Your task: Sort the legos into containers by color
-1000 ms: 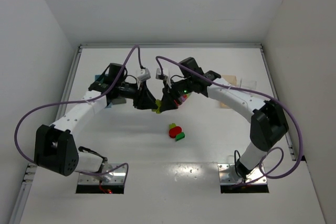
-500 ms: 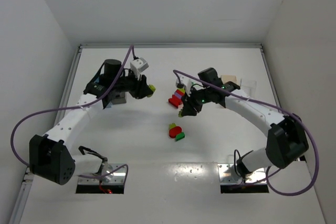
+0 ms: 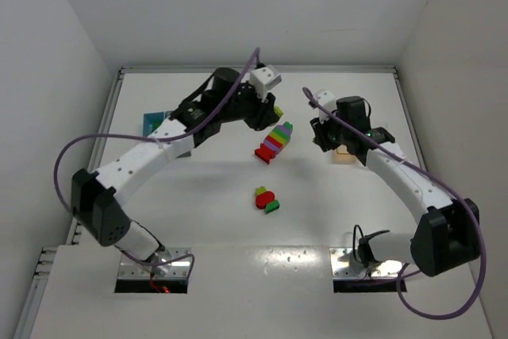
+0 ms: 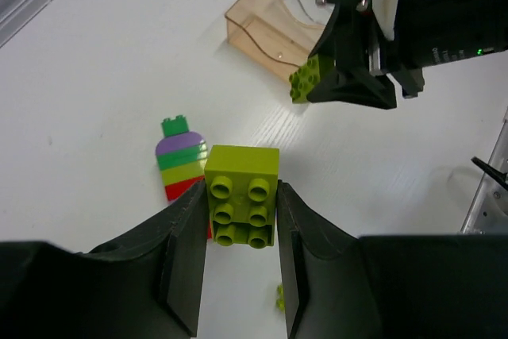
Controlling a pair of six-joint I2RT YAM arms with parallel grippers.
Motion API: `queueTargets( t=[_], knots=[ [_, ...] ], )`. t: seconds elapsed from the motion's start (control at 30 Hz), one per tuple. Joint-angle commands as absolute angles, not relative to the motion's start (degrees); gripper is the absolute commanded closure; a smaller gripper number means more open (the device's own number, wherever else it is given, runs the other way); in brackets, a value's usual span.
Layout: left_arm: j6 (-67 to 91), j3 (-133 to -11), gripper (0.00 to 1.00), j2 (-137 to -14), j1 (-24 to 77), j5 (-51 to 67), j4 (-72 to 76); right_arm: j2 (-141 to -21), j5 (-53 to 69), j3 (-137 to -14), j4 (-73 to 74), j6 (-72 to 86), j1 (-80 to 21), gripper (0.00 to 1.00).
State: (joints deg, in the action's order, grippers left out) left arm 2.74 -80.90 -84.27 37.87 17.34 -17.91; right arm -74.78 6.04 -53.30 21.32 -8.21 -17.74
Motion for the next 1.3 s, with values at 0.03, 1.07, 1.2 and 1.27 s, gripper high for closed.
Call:
queueTargets(
  t=[0.03, 1.07, 1.2, 1.27],
  knots=[
    [5.36, -90.16, 1.0, -91.74, 42.61, 15.38, -18.46, -69.88, -3.86, -52.04, 16.17, -4.92, -12.94, 0.99],
    [10.72, -108.81, 1.0, -112.94, 45.53, 20.21, -11.08, -86.04, 15.29, -53.96, 15.29, -2.37, 21.09, 0.99],
    [11.87, -107.67, 1.0, -113.47, 45.53, 20.74, -9.85, -88.15, 15.29, -55.28, 14.68, -2.37, 21.09, 0.93],
    [11.87, -107.06, 1.0, -113.47, 45.53, 20.74, -9.23, -88.95, 15.29, -56.33, 14.68, -2.9, 21.09, 0.87]
  ],
)
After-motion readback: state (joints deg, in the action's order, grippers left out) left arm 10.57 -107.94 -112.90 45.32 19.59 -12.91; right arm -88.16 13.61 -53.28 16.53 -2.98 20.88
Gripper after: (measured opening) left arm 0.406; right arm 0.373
